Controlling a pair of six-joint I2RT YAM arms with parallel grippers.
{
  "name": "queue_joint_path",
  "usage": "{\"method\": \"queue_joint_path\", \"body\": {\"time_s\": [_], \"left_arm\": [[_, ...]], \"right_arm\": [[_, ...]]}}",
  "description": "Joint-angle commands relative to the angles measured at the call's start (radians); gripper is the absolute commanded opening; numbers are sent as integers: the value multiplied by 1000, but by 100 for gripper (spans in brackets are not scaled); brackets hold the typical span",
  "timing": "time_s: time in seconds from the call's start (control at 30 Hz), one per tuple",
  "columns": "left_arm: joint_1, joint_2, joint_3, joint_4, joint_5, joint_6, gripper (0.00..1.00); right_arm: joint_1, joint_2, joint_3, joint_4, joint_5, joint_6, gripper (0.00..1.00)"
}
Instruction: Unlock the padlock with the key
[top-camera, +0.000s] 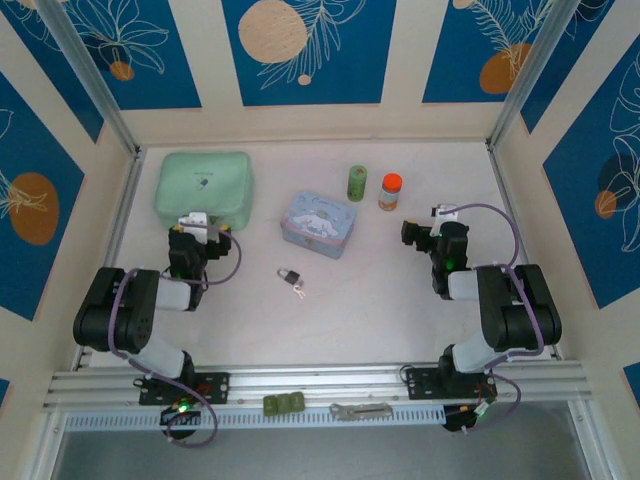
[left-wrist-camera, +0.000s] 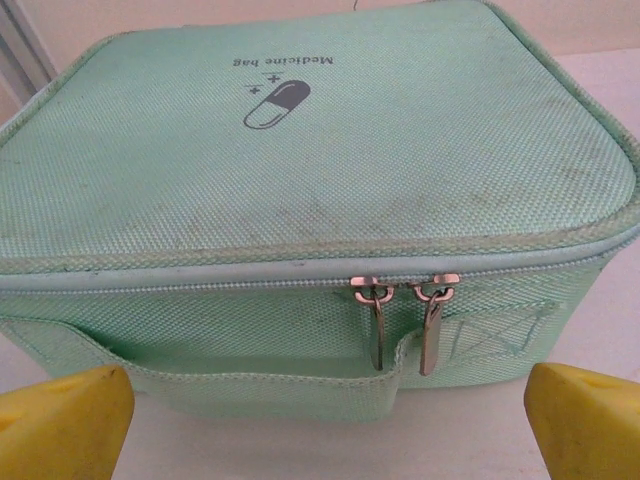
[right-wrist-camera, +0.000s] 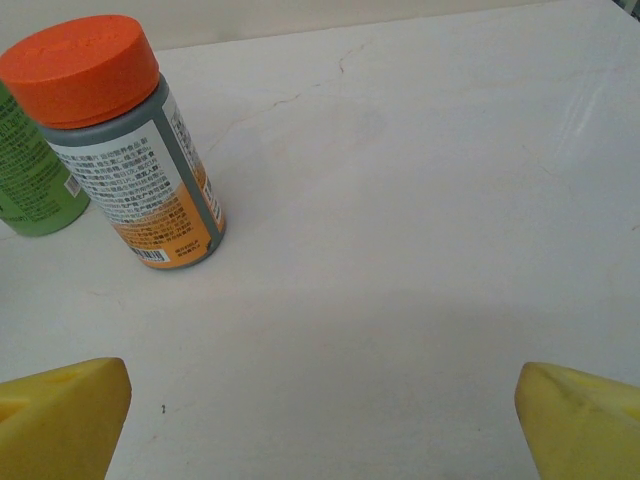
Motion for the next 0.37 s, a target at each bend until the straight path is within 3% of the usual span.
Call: {"method": "queue_joint_path", "body": {"time_s": [0.0, 0.33], "left_arm": [[-1, 7, 14, -12, 21, 18, 99], [1, 7, 27, -39, 21, 16, 99]], "right_arm": [[7, -1, 4, 40, 1, -5, 99], [8, -1, 5, 38, 3, -6, 99]]}}
